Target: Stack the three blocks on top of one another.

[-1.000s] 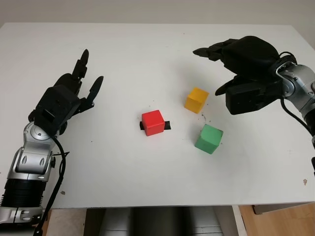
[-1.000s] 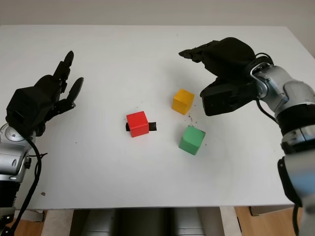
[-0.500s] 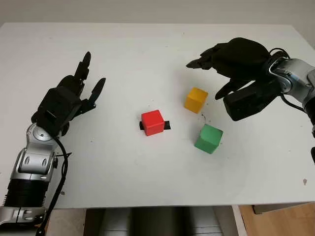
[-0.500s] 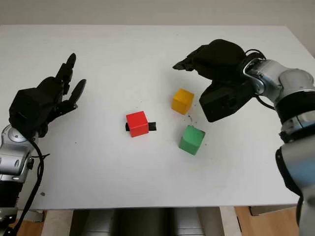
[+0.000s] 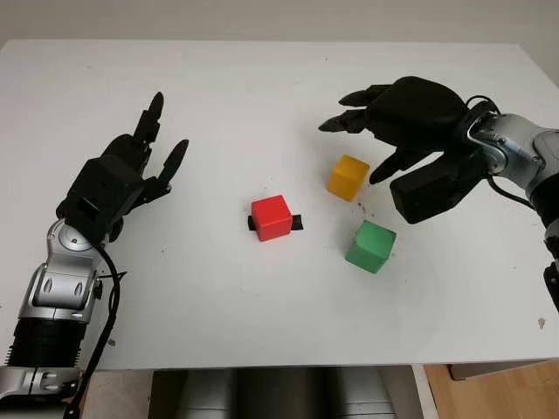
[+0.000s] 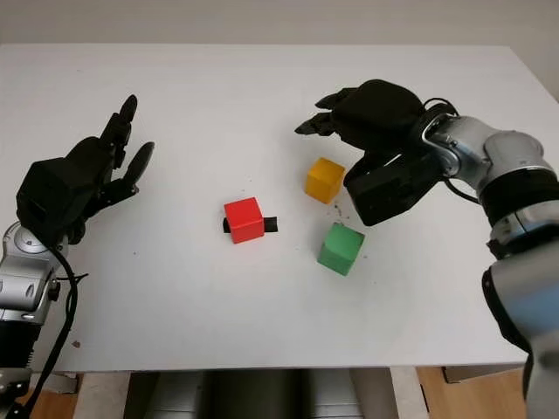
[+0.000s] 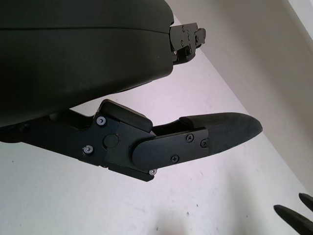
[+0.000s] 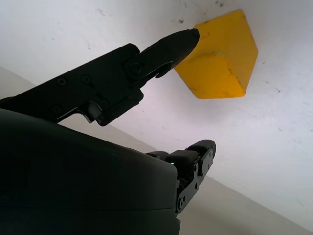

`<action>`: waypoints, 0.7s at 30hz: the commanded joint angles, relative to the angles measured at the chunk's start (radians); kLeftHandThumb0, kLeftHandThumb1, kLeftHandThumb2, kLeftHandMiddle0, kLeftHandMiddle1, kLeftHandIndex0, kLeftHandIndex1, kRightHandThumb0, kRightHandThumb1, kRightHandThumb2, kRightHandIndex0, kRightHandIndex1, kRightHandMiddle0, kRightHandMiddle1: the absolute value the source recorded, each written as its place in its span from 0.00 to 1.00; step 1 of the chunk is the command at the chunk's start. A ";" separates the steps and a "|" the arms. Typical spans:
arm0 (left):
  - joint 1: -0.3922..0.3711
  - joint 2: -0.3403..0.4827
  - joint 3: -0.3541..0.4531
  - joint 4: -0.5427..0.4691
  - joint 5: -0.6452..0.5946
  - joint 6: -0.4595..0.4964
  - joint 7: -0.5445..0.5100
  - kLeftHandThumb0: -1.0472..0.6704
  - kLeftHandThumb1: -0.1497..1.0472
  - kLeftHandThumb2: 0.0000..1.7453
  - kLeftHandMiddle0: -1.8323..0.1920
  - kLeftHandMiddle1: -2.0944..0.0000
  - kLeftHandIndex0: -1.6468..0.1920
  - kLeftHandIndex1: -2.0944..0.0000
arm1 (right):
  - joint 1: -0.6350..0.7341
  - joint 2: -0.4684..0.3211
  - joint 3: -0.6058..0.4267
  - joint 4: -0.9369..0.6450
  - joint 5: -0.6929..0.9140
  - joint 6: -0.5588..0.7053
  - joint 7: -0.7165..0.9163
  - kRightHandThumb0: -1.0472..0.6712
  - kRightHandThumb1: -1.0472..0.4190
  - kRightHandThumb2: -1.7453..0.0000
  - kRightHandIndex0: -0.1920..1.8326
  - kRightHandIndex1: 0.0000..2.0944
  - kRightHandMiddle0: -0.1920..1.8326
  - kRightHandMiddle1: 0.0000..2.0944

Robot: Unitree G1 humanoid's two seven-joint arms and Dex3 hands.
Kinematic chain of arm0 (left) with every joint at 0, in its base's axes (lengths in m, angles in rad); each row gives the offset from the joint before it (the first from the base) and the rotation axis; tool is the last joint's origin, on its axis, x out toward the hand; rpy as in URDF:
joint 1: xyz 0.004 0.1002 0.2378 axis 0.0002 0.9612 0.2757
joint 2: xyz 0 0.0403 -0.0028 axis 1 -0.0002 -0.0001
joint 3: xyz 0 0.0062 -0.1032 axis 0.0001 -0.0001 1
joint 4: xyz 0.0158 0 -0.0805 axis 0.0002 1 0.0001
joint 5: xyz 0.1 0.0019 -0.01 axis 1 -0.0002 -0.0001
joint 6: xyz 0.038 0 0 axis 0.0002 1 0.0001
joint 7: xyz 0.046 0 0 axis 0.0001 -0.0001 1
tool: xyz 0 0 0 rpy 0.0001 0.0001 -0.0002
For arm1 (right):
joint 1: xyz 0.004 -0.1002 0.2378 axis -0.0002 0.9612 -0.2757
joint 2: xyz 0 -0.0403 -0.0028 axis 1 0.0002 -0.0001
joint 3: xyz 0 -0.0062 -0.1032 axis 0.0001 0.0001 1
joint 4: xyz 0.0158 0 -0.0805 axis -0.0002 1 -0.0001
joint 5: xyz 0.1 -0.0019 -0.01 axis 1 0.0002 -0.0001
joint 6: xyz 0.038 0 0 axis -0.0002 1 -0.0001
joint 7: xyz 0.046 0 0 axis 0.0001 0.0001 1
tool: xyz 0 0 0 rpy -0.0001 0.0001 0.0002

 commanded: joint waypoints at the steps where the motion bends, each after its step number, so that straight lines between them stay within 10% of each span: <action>1: 0.000 0.007 0.008 -0.009 0.000 -0.011 -0.005 0.11 1.00 0.37 1.00 0.99 0.99 0.97 | 0.010 0.012 0.017 0.002 -0.021 0.008 -0.038 0.27 0.17 0.97 0.16 0.02 0.33 0.07; 21: 0.020 0.006 0.001 -0.021 0.019 -0.019 -0.004 0.12 1.00 0.36 0.94 0.98 0.98 0.98 | 0.022 0.034 0.061 0.058 -0.040 0.003 -0.082 0.29 0.18 0.97 0.16 0.03 0.41 0.08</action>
